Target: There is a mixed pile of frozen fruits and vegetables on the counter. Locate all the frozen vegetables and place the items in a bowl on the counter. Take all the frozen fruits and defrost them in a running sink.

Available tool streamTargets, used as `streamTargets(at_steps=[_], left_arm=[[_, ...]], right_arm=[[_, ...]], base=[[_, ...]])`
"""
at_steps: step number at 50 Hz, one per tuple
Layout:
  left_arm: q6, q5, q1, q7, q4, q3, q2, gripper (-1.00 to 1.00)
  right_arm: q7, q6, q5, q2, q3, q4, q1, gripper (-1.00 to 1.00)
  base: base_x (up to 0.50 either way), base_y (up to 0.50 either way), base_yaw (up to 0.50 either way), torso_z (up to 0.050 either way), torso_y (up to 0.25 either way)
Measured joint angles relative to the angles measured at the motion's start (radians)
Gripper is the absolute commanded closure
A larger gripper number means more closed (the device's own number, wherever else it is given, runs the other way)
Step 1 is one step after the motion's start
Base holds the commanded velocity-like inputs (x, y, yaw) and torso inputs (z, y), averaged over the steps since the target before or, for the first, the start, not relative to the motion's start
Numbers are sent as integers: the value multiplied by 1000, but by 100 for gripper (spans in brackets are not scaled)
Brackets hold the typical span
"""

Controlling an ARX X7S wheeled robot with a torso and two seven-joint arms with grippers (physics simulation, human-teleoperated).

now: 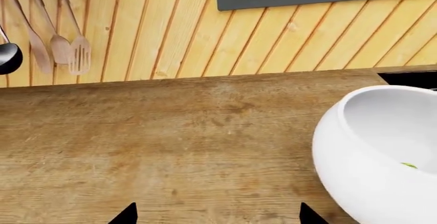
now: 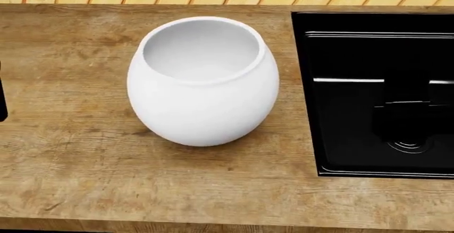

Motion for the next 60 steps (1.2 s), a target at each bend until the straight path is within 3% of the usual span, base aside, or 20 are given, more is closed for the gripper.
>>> streamTargets(at_steps=[20,60], left_arm=[[3,-4,-1,-2,4,2,-7,-100],[9,-6,-2,8,6,10,-12,-100]], right_arm=[[6,-4,13,5,-11,4,-5,-100],[-17,-24,-5,12,-16,-11,-18,-100]], base=[[-156,-213,0,0,0],[-35,-497,0,0,0]])
